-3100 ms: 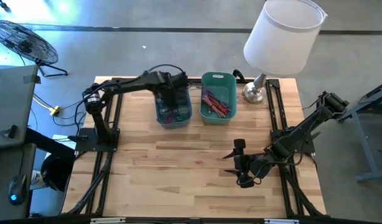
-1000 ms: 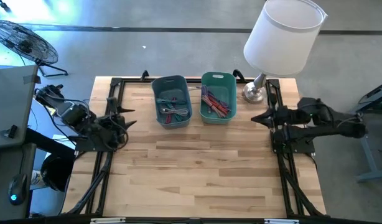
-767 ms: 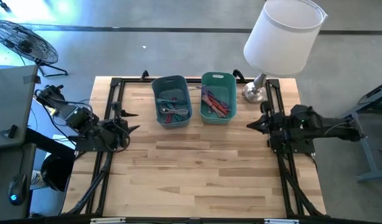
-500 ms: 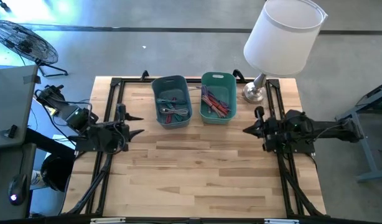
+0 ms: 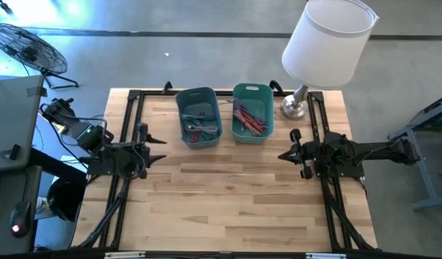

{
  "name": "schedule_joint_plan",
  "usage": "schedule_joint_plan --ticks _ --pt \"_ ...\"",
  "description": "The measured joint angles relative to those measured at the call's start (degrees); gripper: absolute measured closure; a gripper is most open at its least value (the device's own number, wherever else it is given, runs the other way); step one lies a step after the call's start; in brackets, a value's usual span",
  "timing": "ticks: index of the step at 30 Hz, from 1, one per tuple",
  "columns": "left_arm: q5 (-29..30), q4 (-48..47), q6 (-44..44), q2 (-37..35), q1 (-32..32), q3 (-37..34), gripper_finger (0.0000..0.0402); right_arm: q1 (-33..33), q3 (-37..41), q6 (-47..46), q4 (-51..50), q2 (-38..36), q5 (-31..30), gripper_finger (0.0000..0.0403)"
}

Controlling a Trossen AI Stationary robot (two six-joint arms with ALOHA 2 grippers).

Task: Pick & Place USB Port
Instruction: Return To Home Position

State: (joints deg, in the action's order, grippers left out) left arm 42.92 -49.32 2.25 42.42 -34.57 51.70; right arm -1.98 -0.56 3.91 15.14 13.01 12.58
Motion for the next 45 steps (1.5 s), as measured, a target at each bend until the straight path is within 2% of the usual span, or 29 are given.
schedule_joint_plan --ticks 22,35,40,45 --pt "-0.3 -0.1 -1.4 6.5 0.0 0.0 0.0191 0.0 0.0 2.6 -8.7 0.1 1.0 0.0403" --pt "0.0 -0.1 -1.3 6.6 0.0 0.0 0.0191 0.0 0.0 2.6 -12.4 0.1 -6.4 0.0402" --pt "2.3 0.0 -1.1 6.6 0.0 0.0 0.0191 0.0 0.0 2.6 -12.4 0.1 -6.6 0.0402" --pt "-0.2 0.0 -2.0 6.6 0.0 0.0 0.0191 0.1 0.0 2.6 -12.4 0.0 -6.6 0.0402"
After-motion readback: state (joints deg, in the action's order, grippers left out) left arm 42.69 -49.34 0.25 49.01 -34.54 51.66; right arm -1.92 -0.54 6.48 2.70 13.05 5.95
